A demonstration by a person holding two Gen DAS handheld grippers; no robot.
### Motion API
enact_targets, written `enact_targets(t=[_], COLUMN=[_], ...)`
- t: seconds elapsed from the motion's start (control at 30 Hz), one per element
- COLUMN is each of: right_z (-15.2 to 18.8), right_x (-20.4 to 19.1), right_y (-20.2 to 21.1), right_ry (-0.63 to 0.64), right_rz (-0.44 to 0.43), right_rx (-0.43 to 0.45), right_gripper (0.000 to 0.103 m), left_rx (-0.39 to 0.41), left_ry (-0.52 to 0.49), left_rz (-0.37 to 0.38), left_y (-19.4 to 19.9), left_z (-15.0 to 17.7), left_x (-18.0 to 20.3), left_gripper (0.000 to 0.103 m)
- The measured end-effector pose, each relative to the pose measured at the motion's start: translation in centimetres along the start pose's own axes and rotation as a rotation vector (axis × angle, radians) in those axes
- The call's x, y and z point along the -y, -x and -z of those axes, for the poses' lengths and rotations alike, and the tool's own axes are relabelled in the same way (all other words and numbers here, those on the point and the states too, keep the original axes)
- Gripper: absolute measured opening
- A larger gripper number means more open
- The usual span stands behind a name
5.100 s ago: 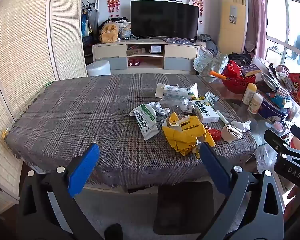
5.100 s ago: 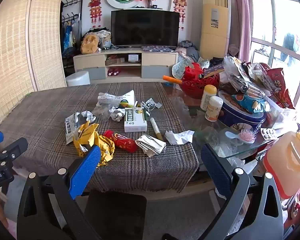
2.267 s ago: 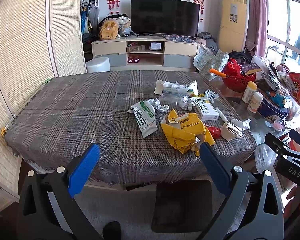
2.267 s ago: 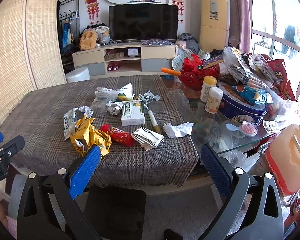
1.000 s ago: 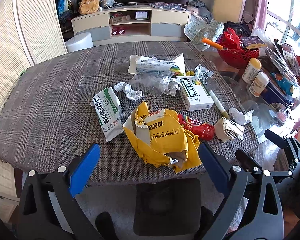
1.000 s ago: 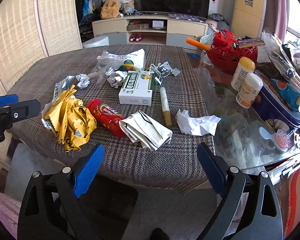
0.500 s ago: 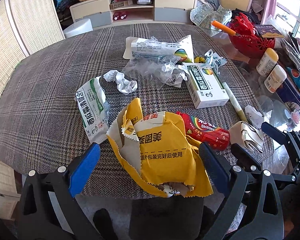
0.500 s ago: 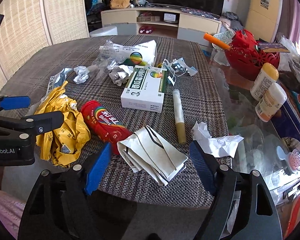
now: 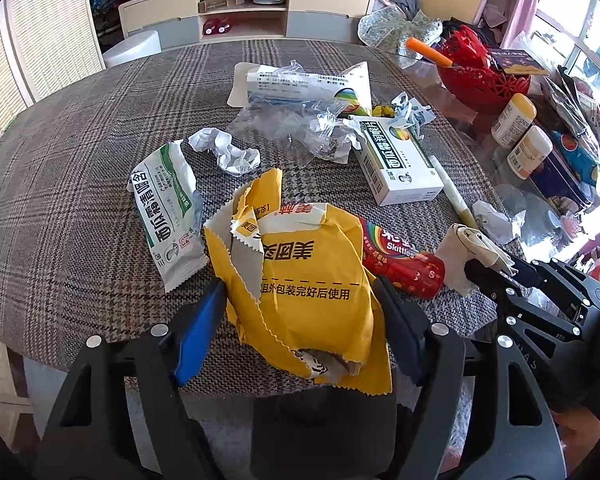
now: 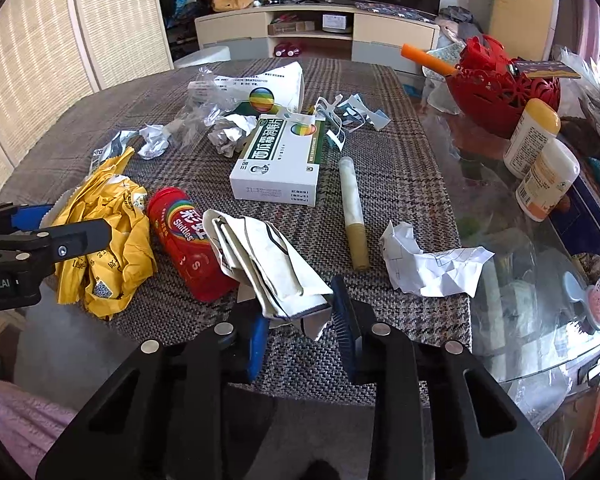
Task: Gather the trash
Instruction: 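Grasp the yellow crumpled wrapper with the left gripper while the right gripper grasps the folded white paper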
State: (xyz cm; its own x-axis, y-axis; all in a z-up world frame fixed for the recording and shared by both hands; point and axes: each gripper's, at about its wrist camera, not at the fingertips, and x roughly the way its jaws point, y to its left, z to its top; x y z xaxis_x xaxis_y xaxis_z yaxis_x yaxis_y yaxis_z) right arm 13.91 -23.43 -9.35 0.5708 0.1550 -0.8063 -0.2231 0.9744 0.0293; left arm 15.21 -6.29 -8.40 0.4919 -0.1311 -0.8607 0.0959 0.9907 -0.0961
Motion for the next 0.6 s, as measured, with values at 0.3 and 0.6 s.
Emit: enact_targets(t=[0.3,0.6], right_z=[0.5,1.8], right_x=[-0.6,-1.3], right_y=[1.8,4.1], right_ry=[-0.008,-0.001], right_rz=[-0.01,0.006], right_rx=[0.037,0.078], right_gripper=[0.015,0.013], left_rx=[0.0,0.028], left_ry=[0.014,0.009], left_rz=[0.022,0.041], left_y=[-0.5,1.5], left_z=[0.5,1.8], left_x=[0.3,-0.5], left_gripper=[0.069,0.051])
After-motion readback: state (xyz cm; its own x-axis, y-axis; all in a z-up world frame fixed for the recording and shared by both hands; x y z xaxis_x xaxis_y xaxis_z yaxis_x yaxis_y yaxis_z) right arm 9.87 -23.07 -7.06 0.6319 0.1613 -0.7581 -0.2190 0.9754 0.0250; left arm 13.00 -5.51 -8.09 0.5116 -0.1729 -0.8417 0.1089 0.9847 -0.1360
